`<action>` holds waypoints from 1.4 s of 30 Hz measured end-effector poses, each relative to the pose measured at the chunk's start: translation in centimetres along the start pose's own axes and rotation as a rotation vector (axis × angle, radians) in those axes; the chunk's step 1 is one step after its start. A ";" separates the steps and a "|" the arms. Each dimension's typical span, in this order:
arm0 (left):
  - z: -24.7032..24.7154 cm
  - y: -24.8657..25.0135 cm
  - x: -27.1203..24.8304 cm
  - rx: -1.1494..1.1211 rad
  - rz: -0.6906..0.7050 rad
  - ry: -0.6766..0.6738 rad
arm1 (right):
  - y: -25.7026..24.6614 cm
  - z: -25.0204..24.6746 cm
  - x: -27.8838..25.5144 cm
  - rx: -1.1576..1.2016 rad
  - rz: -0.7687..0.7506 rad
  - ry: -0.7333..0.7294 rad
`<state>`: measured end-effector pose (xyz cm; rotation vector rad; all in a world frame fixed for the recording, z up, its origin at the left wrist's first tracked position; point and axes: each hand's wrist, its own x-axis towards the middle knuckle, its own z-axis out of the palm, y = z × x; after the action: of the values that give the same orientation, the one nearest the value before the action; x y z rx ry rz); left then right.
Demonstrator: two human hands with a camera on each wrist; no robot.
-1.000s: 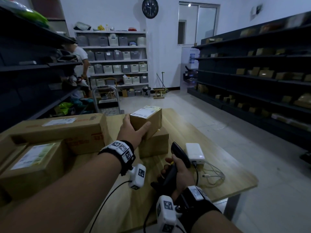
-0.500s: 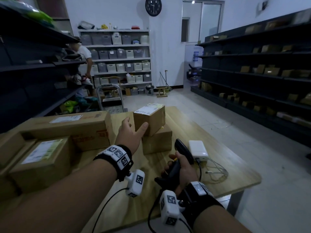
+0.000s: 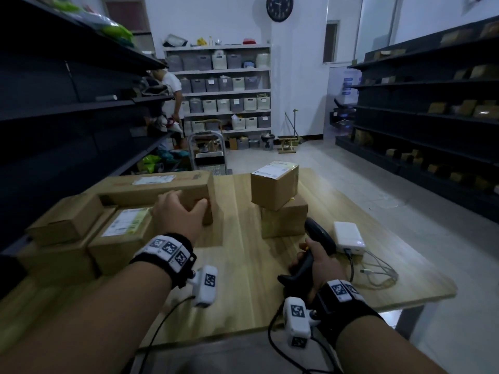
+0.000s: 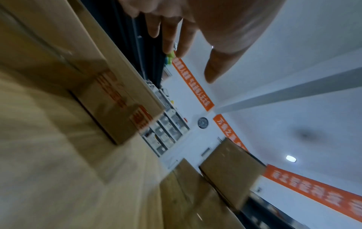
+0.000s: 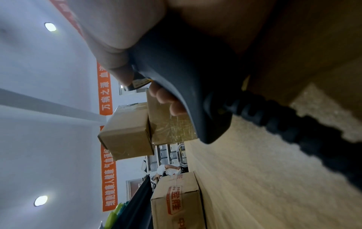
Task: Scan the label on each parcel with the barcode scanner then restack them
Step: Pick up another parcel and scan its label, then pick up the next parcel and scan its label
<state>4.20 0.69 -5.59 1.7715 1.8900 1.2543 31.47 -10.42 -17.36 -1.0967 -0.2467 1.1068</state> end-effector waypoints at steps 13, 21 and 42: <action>-4.1 -8.0 5.4 0.718 -0.142 -0.358 | 0.2 0.6 -0.8 -0.098 -0.080 0.024; -4.1 -3.2 1.2 0.749 0.012 -0.396 | -0.6 0.7 -1.6 -0.142 -0.069 0.027; 1.5 0.8 -5.1 0.270 0.238 -0.513 | -1.1 1.2 -2.8 -0.153 -0.037 0.032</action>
<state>6.91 -3.49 -7.70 2.2409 1.6360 0.5319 30.00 -12.04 -14.97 -1.2400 -0.3298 1.0500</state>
